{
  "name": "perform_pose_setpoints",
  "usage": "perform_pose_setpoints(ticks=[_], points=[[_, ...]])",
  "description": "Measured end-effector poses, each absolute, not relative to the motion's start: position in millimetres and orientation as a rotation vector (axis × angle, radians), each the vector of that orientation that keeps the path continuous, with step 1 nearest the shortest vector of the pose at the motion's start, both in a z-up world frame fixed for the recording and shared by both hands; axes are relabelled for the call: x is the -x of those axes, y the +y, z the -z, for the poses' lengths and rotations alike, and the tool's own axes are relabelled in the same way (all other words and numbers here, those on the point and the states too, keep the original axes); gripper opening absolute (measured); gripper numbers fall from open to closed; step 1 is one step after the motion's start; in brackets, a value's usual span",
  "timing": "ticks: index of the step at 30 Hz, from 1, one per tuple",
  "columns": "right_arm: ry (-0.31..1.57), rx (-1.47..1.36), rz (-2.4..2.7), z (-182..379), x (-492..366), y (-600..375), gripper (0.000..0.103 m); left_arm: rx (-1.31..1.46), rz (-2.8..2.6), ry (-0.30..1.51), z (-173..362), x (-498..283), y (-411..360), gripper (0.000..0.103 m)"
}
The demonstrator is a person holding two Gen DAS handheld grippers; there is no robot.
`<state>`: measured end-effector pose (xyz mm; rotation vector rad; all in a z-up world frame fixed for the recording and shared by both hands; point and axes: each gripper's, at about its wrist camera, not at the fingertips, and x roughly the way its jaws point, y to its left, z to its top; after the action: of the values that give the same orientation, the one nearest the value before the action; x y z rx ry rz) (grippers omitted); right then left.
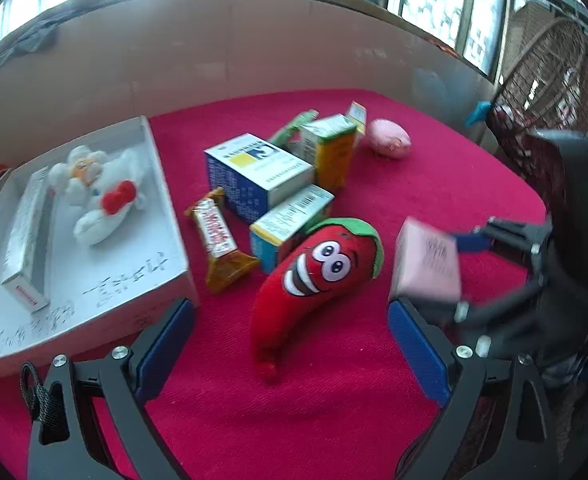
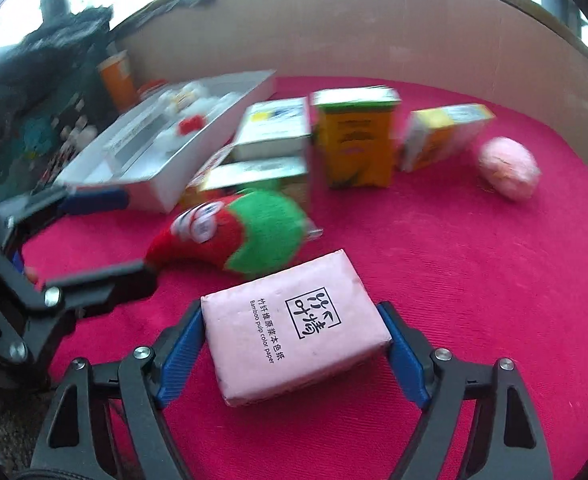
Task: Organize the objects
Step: 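Grasp the red chili plush with the left tool while the right tool holds the pink pack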
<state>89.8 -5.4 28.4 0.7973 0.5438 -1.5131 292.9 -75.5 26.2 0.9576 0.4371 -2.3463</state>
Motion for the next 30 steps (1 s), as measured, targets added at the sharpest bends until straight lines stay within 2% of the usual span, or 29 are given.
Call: perform_pose_setpoints(ticks=[5, 14, 16, 17, 22, 27, 30], points=[[0.418, -0.928, 1.603, -25, -49, 2, 0.087, -1.042, 2.359, 0.422, -15, -274, -77, 0.097], [0.447, -0.894, 1.617, -24, -52, 2, 0.088, -1.158, 2.360, 0.454, -2, -244, -92, 0.096], [0.442, -0.892, 1.616, -23, -51, 3, 0.088, -1.178, 2.371, 0.449, 0, -238, -92, 0.090], [0.440, -0.891, 1.616, -23, -51, 3, 0.088, -1.179, 2.370, 0.427, 0, -236, -90, 0.084], [0.440, -0.888, 1.616, -23, -51, 3, 0.088, -1.147, 2.353, 0.413, -1, -240, -91, 0.069], [0.445, -0.882, 1.620, -23, -52, 3, 0.088, -1.129, 2.346, 0.391, 0, -242, -88, 0.065], [0.446, -0.879, 1.621, -23, -51, 3, 0.088, -1.112, 2.350, 0.391, -1, -246, -86, 0.059]])
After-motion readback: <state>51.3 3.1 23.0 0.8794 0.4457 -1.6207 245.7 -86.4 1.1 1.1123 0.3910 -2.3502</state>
